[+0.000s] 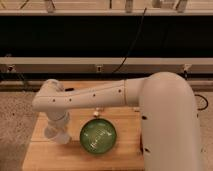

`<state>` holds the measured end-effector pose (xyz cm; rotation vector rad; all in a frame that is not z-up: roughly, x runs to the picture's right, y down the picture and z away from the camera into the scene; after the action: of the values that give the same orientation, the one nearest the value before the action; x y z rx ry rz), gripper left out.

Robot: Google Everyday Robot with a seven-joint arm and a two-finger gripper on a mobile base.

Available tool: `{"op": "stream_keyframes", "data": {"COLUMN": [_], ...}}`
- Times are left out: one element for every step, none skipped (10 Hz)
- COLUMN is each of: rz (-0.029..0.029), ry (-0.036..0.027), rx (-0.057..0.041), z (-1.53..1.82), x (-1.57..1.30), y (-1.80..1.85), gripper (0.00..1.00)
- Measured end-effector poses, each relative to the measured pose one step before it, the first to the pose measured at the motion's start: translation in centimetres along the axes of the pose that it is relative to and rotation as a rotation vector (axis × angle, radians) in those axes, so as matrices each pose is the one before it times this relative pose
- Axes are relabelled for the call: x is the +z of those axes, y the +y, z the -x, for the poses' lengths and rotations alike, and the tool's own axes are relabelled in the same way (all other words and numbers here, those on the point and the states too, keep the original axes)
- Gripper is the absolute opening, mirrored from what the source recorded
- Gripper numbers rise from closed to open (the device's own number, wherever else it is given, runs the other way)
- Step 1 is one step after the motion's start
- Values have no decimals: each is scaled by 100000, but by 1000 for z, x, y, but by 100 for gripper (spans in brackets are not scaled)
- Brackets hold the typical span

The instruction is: Pick up the ceramic cup

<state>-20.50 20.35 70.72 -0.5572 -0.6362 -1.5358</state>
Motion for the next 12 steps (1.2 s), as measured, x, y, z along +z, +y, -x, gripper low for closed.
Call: {"op": "stream_keyframes", "data": {"rz": [173, 82, -172, 52, 29, 19, 28, 51, -86, 31, -44, 91], "ry": [-41, 49, 82, -9, 2, 32, 88, 113, 57, 37, 98, 41], "rx": [219, 259, 358, 78, -143, 44, 200, 144, 157, 50, 54, 56], "z": [-45, -60, -99, -40, 8, -16, -80, -51, -56, -27, -43, -12], "x": [-81, -82, -212, -213, -96, -143, -156, -192, -171, -108, -169, -83], "y": [399, 260, 96, 29, -83, -2, 91, 110, 55, 71, 44, 73], "gripper": [0, 0, 0, 0, 0, 0, 0, 0, 0, 0, 0, 0]}}
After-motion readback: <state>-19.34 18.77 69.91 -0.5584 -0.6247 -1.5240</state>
